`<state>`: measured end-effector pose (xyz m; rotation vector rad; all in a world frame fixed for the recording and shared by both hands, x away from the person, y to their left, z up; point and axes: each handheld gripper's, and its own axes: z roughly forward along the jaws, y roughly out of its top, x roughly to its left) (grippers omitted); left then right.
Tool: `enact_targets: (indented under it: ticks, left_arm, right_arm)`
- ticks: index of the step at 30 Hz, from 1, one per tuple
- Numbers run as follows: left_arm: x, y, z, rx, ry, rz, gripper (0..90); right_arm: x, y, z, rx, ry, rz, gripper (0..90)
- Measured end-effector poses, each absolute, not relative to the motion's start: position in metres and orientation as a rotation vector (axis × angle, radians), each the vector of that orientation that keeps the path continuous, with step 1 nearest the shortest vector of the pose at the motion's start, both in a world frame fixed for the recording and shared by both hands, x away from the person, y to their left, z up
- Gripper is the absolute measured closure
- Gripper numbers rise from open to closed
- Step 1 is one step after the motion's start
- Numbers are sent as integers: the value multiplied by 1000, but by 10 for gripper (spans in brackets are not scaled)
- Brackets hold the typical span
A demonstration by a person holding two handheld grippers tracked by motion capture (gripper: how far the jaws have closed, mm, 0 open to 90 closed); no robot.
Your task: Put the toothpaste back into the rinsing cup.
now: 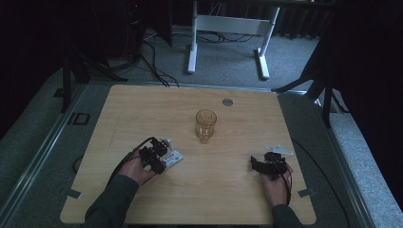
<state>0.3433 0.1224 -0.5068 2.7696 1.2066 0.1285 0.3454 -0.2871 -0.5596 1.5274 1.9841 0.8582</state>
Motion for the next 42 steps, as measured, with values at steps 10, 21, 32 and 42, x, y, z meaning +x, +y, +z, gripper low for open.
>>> enact_targets:
  ticks: [10,21,32,42]
  left_arm:
    - [348,119,-515,2794,1239,88,593]
    - [353,120,-518,2777,1279,43,589]
    - [354,118,-518,2767,1315,35,636]
    - [355,120,-515,2762,1328,16,695]
  right_arm:
    - [346,-287,-560,1527,1984,860,209]
    - [346,-287,-560,1525,1985,859,209]
    - [346,-287,-560,1526,1985,859,209]
    - [346,-287,-560,1526,1985,859,209]
